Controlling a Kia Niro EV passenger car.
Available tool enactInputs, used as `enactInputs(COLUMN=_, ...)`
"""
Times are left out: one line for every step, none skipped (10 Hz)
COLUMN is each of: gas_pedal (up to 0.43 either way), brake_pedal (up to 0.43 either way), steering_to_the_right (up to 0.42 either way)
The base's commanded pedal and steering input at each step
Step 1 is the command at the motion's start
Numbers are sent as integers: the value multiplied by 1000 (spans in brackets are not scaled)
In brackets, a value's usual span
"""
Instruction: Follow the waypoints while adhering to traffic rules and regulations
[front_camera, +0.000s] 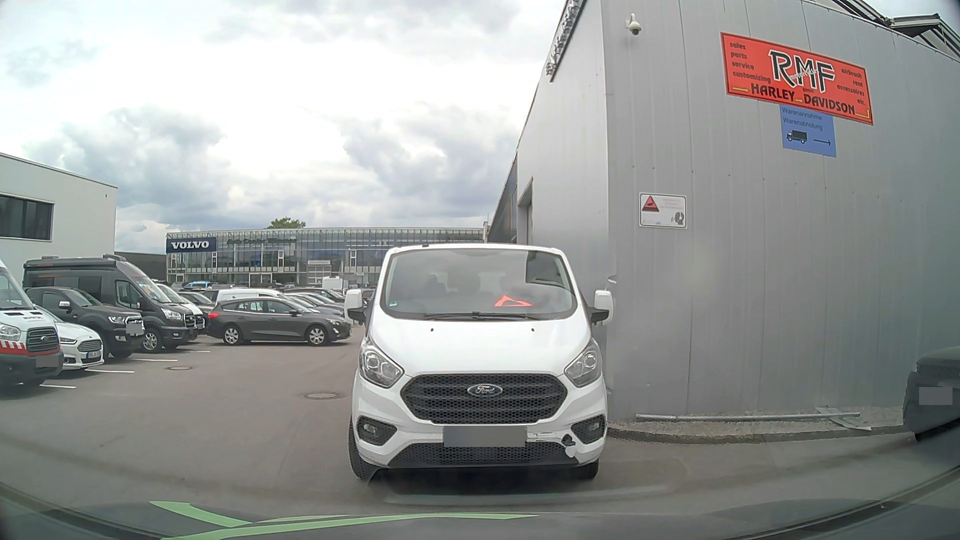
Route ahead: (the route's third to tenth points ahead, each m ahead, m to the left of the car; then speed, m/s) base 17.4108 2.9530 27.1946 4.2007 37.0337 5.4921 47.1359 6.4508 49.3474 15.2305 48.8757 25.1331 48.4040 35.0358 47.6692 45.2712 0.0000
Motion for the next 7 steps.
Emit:
enactInputs(gas_pedal=0, brake_pedal=457, steering_to_the_right=-462)
enactInputs(gas_pedal=0, brake_pedal=457, steering_to_the_right=-462)
enactInputs(gas_pedal=0, brake_pedal=451, steering_to_the_right=-462)
enactInputs(gas_pedal=0, brake_pedal=457, steering_to_the_right=-462)
enactInputs(gas_pedal=0, brake_pedal=457, steering_to_the_right=-462)
enactInputs(gas_pedal=0, brake_pedal=457, steering_to_the_right=-462)
enactInputs(gas_pedal=0, brake_pedal=457, steering_to_the_right=-462)
